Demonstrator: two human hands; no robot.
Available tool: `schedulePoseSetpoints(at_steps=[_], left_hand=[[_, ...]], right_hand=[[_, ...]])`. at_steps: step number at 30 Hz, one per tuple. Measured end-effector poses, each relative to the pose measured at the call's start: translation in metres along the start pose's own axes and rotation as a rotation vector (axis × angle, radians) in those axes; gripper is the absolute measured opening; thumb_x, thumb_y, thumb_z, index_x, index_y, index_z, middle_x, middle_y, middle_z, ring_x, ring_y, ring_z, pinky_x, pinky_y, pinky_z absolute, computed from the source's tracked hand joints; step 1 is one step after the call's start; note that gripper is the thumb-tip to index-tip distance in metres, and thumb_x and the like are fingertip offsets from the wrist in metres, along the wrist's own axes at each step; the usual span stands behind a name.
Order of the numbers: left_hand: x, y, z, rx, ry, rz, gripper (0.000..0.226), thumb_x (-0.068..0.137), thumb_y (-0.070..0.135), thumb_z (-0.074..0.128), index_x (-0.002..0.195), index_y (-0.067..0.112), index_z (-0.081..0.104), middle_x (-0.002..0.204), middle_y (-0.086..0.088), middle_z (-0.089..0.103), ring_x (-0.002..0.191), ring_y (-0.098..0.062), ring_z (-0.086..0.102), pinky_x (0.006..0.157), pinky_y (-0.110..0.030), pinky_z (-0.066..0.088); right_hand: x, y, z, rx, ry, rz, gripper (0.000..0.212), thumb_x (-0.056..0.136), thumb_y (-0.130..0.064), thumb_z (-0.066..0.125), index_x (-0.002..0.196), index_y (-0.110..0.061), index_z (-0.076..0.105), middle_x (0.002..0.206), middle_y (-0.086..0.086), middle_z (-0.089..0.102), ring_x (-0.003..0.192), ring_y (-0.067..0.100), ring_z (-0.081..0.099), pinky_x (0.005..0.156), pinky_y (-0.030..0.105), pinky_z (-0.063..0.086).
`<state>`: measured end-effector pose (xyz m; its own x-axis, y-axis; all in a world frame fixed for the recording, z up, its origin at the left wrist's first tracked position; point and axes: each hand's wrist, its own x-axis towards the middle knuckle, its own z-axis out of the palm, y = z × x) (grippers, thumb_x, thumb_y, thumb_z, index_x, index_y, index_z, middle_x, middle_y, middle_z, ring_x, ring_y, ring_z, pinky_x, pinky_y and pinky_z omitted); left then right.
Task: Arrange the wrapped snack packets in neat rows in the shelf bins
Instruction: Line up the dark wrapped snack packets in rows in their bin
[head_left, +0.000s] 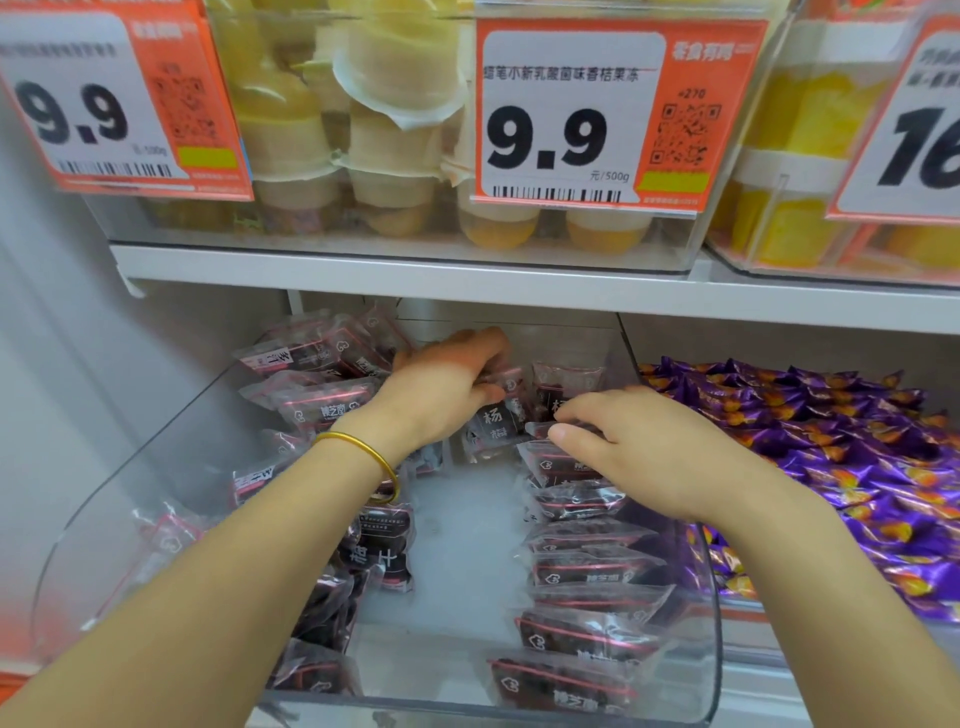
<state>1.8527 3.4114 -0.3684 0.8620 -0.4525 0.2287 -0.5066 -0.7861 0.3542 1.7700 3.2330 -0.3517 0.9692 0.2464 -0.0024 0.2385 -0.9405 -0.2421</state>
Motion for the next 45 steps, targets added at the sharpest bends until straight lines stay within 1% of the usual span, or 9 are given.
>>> schedulePoseSetpoints(at_steps=[5,13,17,20,27,31,35,41,45], left_hand=[[0.013,0.012,-0.026,-0.115,-0.026,0.022,0.031,0.09,0.017,0.06,0.12,0.015,0.052,0.121,-0.003,0.055,0.108,-0.015,0.052,0.094,-0.024,0.04],[0.019,0.02,-0.008,-0.47,-0.075,-0.082,0.045,0.08,0.012,0.072,0.119,0.019,0.05,0.108,0.017,0.052,0.096,0.002,0.048,0.063,0.008,0.032],[0.021,0.02,-0.008,-0.667,-0.054,-0.108,0.041,0.084,0.0,0.064,0.123,0.011,0.057,0.121,0.0,0.063,0.114,-0.011,0.057,0.097,-0.019,0.044],[0.021,0.02,-0.011,-0.736,-0.095,-0.108,0.047,0.087,-0.009,0.055,0.13,0.008,0.05,0.129,-0.005,0.058,0.12,-0.012,0.053,0.102,-0.027,0.042],[0.021,0.01,-0.021,-0.588,-0.301,-0.088,0.053,0.091,-0.008,0.047,0.134,0.024,0.048,0.137,0.008,0.049,0.128,-0.009,0.043,0.107,-0.027,0.035],[0.015,0.005,-0.025,-0.457,-0.291,-0.106,0.054,0.092,-0.004,0.049,0.137,0.026,0.044,0.14,0.005,0.046,0.132,-0.011,0.04,0.109,-0.026,0.032],[0.009,0.003,-0.037,-0.263,-0.181,-0.122,0.052,0.095,0.002,0.047,0.141,0.025,0.037,0.139,0.008,0.045,0.129,-0.007,0.039,0.09,-0.009,0.029],[-0.002,0.001,-0.019,0.032,-0.47,-0.13,0.054,0.093,0.001,0.042,0.141,0.023,0.035,0.137,-0.004,0.05,0.121,-0.02,0.049,0.098,-0.027,0.041],[0.0,0.016,-0.004,0.024,-0.35,-0.116,0.054,0.091,0.006,0.043,0.142,0.016,0.031,0.138,-0.011,0.048,0.121,-0.028,0.049,0.099,-0.037,0.043]], right_hand=[[0.001,0.0,0.001,-0.003,0.006,-0.004,0.042,0.096,-0.05,0.032,0.115,-0.023,0.057,0.105,-0.002,0.063,0.097,0.019,0.055,0.085,0.043,0.048],[-0.001,-0.002,-0.001,0.056,0.058,0.015,0.029,0.095,-0.044,0.042,0.098,-0.021,0.059,0.097,-0.002,0.06,0.09,0.019,0.057,0.081,0.042,0.049],[-0.002,0.001,-0.005,0.051,0.217,0.03,0.016,0.093,-0.03,0.047,0.09,-0.019,0.058,0.086,-0.003,0.06,0.082,0.02,0.057,0.076,0.04,0.05],[-0.002,0.004,-0.008,0.033,0.348,0.077,0.008,0.09,-0.015,0.048,0.093,-0.016,0.055,0.087,0.0,0.056,0.084,0.026,0.056,0.074,0.038,0.048],[0.005,0.001,-0.004,-0.064,0.23,0.049,0.044,0.088,-0.007,0.045,0.13,-0.02,0.049,0.143,0.0,0.037,0.127,0.026,0.039,0.101,0.039,0.038],[0.017,0.003,-0.001,-0.052,0.151,0.037,0.042,0.087,-0.002,0.043,0.126,-0.013,0.051,0.14,0.004,0.04,0.125,0.029,0.042,0.1,0.043,0.041],[0.021,0.004,-0.002,-0.067,0.163,0.045,0.039,0.083,0.008,0.042,0.117,-0.006,0.054,0.127,0.011,0.046,0.107,0.033,0.054,0.088,0.046,0.049],[0.014,0.002,-0.008,-0.114,0.187,-0.006,0.042,0.079,0.012,0.042,0.114,-0.008,0.055,0.126,0.007,0.044,0.104,0.032,0.055,0.087,0.044,0.049],[0.013,0.005,-0.005,-0.089,0.167,-0.012,0.043,0.081,0.012,0.041,0.116,-0.009,0.056,0.126,0.006,0.045,0.102,0.032,0.055,0.085,0.045,0.049]])
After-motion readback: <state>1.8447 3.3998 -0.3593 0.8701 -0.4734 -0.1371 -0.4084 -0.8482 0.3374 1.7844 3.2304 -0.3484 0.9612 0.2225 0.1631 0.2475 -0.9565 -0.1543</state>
